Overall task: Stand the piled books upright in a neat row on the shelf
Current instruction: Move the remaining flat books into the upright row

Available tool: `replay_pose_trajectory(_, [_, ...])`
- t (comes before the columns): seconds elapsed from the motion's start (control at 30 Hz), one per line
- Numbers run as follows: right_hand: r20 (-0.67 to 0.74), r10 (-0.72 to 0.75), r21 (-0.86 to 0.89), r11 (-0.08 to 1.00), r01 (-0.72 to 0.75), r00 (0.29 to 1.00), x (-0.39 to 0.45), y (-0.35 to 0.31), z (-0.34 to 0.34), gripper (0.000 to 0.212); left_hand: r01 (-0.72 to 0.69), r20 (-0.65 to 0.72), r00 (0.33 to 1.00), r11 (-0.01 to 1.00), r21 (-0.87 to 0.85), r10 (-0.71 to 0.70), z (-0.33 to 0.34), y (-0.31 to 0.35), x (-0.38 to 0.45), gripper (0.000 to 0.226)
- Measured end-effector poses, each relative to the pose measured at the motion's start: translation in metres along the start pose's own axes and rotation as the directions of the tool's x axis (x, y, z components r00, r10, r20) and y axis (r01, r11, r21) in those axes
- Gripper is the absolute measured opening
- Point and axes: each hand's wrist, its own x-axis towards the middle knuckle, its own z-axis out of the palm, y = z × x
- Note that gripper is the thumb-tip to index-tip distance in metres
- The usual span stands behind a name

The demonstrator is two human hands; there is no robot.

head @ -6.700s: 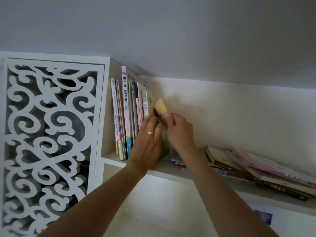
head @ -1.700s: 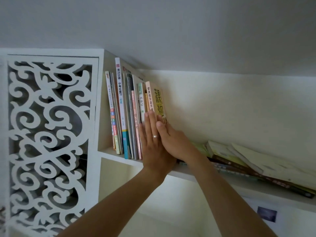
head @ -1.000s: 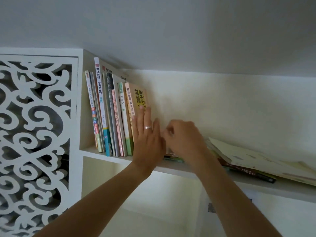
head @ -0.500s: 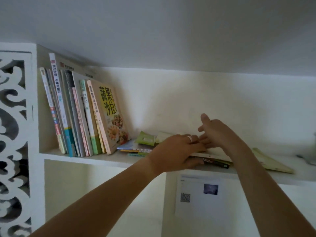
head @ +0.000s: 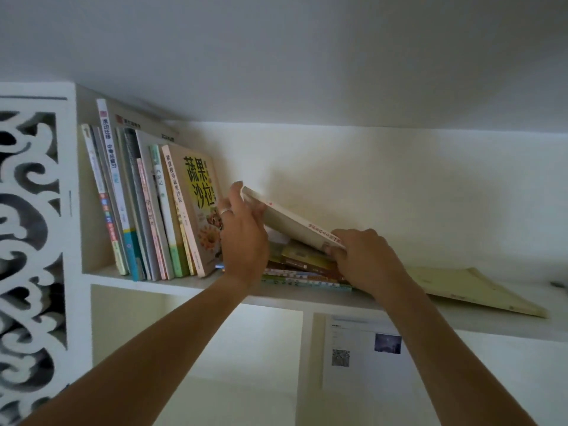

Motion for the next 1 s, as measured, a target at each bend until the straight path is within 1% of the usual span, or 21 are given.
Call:
replay_pose_trajectory(0.07, [-0.088,-0.02,-0.004,1.0,0.02,0.996,0.001,-0.03,0.011,0.025,0.207,0.066,0.977,0.975,-0.075,-0.202,-0.008,0.005,0.0,0.05])
replay_pose_trajectory(0.13, [-0.161,-0.015,0.035,0.999,0.021,0.987,0.005,-0.057,0.024,0.025,0.342,0.212,0.926,0.932,-0.119,-0.313,-0.019,0.011,0.004,0.048])
replay_pose_trajectory(0.2, [-0.203,0.038,0.142,0.99,-0.009,0.978,0.01,-0.083,0.036,0.023,0.329,0.298,0.915,0.93,-0.162,-0.271,-0.03,0.011,0.014,0.051])
replay_pose_trajectory(0.27, [-0.258,0.057,0.259,0.966,0.012,0.964,0.017,-0.107,0.046,0.023,0.269,0.291,0.932,0.951,-0.151,-0.217,-0.041,0.004,0.03,0.055])
replay_pose_trajectory(0.3, [-0.265,0.03,0.285,0.957,0.048,0.964,0.022,-0.117,0.051,0.023,0.249,0.272,0.939,0.96,-0.125,-0.208,-0.047,-0.001,0.039,0.055])
replay_pose_trajectory(0.37, [-0.185,-0.048,0.311,0.945,0.104,0.982,0.028,-0.136,0.056,0.03,0.22,0.234,0.951,0.974,-0.044,-0.205,-0.058,-0.007,0.051,0.048])
replay_pose_trajectory(0.4, [-0.122,-0.092,0.35,0.928,0.13,0.988,0.03,-0.147,0.058,0.034,0.189,0.205,0.961,0.982,0.004,-0.185,-0.063,-0.011,0.054,0.049])
replay_pose_trajectory(0.47, [-0.047,-0.176,0.412,0.894,0.18,0.983,0.032,-0.167,0.06,0.038,0.076,0.164,0.983,0.994,0.076,-0.088,-0.071,-0.018,0.054,0.068])
replay_pose_trajectory(0.53, [0.007,-0.239,0.302,0.926,0.225,0.971,0.035,-0.181,0.063,0.047,-0.009,0.21,0.978,0.992,0.122,-0.017,-0.074,-0.028,0.049,0.081])
replay_pose_trajectory(0.6, [0.075,-0.272,0.227,0.942,0.249,0.96,0.04,-0.183,0.066,0.052,0.001,0.305,0.951,0.983,0.184,-0.058,-0.074,-0.035,0.047,0.079])
replay_pose_trajectory(0.63, [0.094,-0.286,0.243,0.935,0.256,0.954,0.043,-0.182,0.068,0.05,-0.029,0.316,0.948,0.976,0.216,-0.042,-0.073,-0.04,0.05,0.078])
replay_pose_trajectory(0.67, [0.105,-0.295,0.279,0.925,0.256,0.95,0.045,-0.18,0.068,0.044,-0.124,0.286,0.957,0.963,0.241,0.051,-0.071,-0.043,0.053,0.077])
replay_pose_trajectory(0.7, [0.116,-0.306,0.304,0.917,0.259,0.945,0.048,-0.179,0.068,0.036,-0.276,0.252,0.944,0.926,0.259,0.211,-0.07,-0.046,0.056,0.074])
replay_pose_trajectory(0.73, [0.139,-0.319,0.311,0.913,0.264,0.938,0.05,-0.179,0.066,0.027,-0.435,0.246,0.894,0.857,0.277,0.374,-0.068,-0.051,0.06,0.07])
replay_pose_trajectory(0.77, [0.167,-0.336,0.311,0.91,0.274,0.927,0.052,-0.178,0.064,0.021,-0.545,0.265,0.835,0.789,0.283,0.482,-0.066,-0.054,0.065,0.067])
replay_pose_trajectory(0.8, [0.188,-0.353,0.314,0.906,0.284,0.917,0.054,-0.178,0.061,0.021,-0.601,0.293,0.796,0.748,0.283,0.529,-0.065,-0.054,0.068,0.067])
replay_pose_trajectory(0.83, [0.202,-0.371,0.33,0.897,0.294,0.906,0.055,-0.177,0.057,0.023,-0.619,0.308,0.783,0.727,0.297,0.54,-0.065,-0.055,0.071,0.066])
replay_pose_trajectory(0.87, [0.212,-0.383,0.347,0.889,0.297,0.899,0.056,-0.176,0.054,0.024,-0.61,0.32,0.789,0.73,0.308,0.524,-0.065,-0.054,0.073,0.063])
replay_pose_trajectory(0.93, [0.235,-0.403,0.315,0.892,0.323,0.884,0.055,-0.171,0.052,0.026,-0.583,0.398,0.802,0.725,0.366,0.445,-0.065,-0.054,0.076,0.05])
replay_pose_trajectory(0.97, [0.261,-0.408,0.257,0.903,0.344,0.875,0.054,-0.169,0.053,0.03,-0.604,0.496,0.781,0.663,0.443,0.38,-0.064,-0.056,0.076,0.042])
replay_pose_trajectory(1.0, [0.289,-0.397,0.182,0.916,0.357,0.871,0.054,-0.167,0.057,0.035,-0.65,0.601,0.74,0.546,0.528,0.301,-0.063,-0.059,0.073,0.034])
